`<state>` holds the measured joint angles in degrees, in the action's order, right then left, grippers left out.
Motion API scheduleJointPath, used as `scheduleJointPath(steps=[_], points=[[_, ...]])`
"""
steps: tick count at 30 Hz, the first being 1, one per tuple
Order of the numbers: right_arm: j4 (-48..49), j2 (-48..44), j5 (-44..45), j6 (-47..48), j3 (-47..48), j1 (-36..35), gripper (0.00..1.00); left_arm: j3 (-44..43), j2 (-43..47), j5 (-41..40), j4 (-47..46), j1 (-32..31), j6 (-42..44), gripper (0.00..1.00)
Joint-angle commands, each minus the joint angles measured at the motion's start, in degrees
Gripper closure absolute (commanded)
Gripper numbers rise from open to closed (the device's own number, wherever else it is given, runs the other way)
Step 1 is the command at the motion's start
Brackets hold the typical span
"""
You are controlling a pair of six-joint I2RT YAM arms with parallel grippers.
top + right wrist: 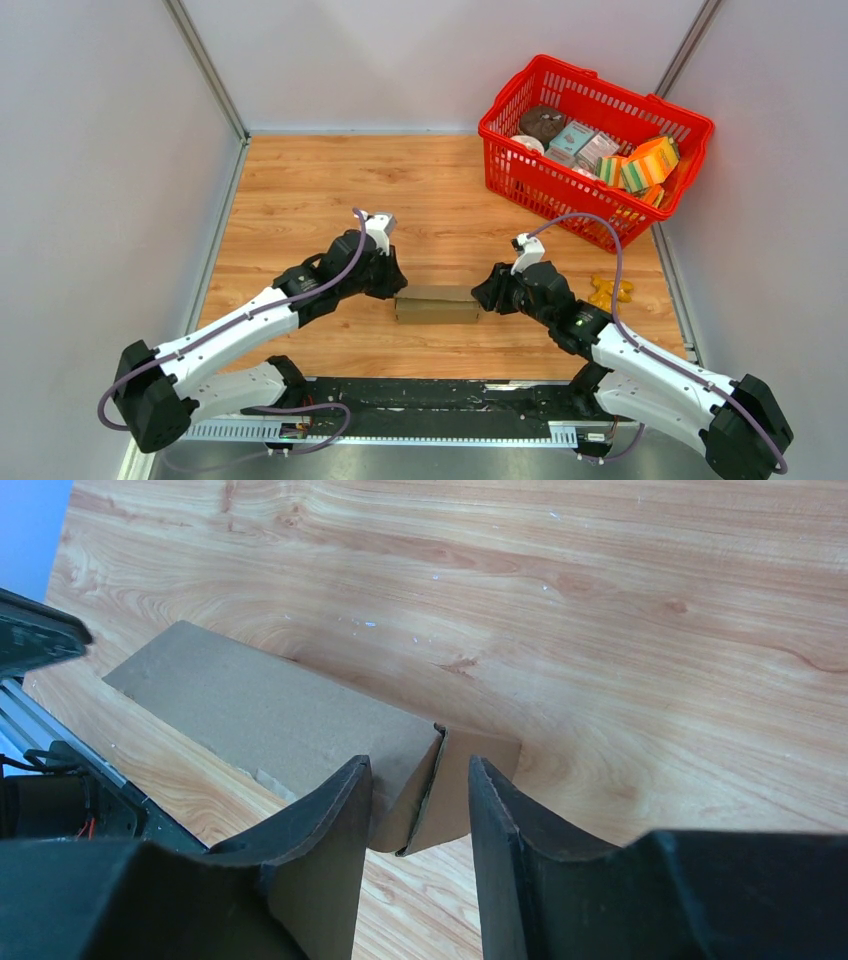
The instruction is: Fold the paper box
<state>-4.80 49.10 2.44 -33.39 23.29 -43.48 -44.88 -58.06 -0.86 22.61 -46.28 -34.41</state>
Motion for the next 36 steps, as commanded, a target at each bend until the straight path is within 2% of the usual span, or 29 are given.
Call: scheduleJointPath(steps=[1,9,15,21,23,28,31,32,35,36], points=[[-1.2,0.0,0.0,1.2,-1.3,-0.5,0.57,3.0,-0.8,1.9,-5.6,0.2,-0.6,0.88],[-5.0,-0.1,-1.5,0.7,0.4,-0.4,0.55,12.2,0.1,3.3,-10.3,0.2,-5.1,0.91],[-9.2,-0.9,-5.1,2.1,5.8,-0.3,0.53,13.3,1.0,2.4,-9.0,0.2,-4.7,0.91],[-6.0,0.6,-5.6,1.5,2.3,-0.4,0.59,15.0,2.3,1.7,-8.4,0.2,-4.5,0.91],[-5.1,1.2,-6.4,0.3,0.4,-0.4,0.64,15.6,2.6,1.5,-8.4,0.2,-4.7,0.91],[-3.3,1.7,-6.7,-1.0,-2.5,-0.3,0.68,16.6,3.6,1.6,-8.1,0.2,-4.9,0.91],[-4.1,1.5,-6.3,-1.1,-2.7,-0.3,0.69,15.6,5.5,1.7,-7.0,0.2,-4.5,0.85],[-4.5,1.4,-6.3,-1.1,-2.6,-0.3,0.69,14.6,7.2,1.5,-5.5,0.2,-4.3,0.74],[-4.3,1.2,-8.1,-0.9,-2.5,0.0,0.69,11.6,11.1,-1.0,-0.9,0.3,-2.5,0.53],[-4.3,1.0,-8.7,-0.7,-2.5,0.0,0.69,11.0,12.0,-1.4,0.3,0.4,-1.5,0.49]])
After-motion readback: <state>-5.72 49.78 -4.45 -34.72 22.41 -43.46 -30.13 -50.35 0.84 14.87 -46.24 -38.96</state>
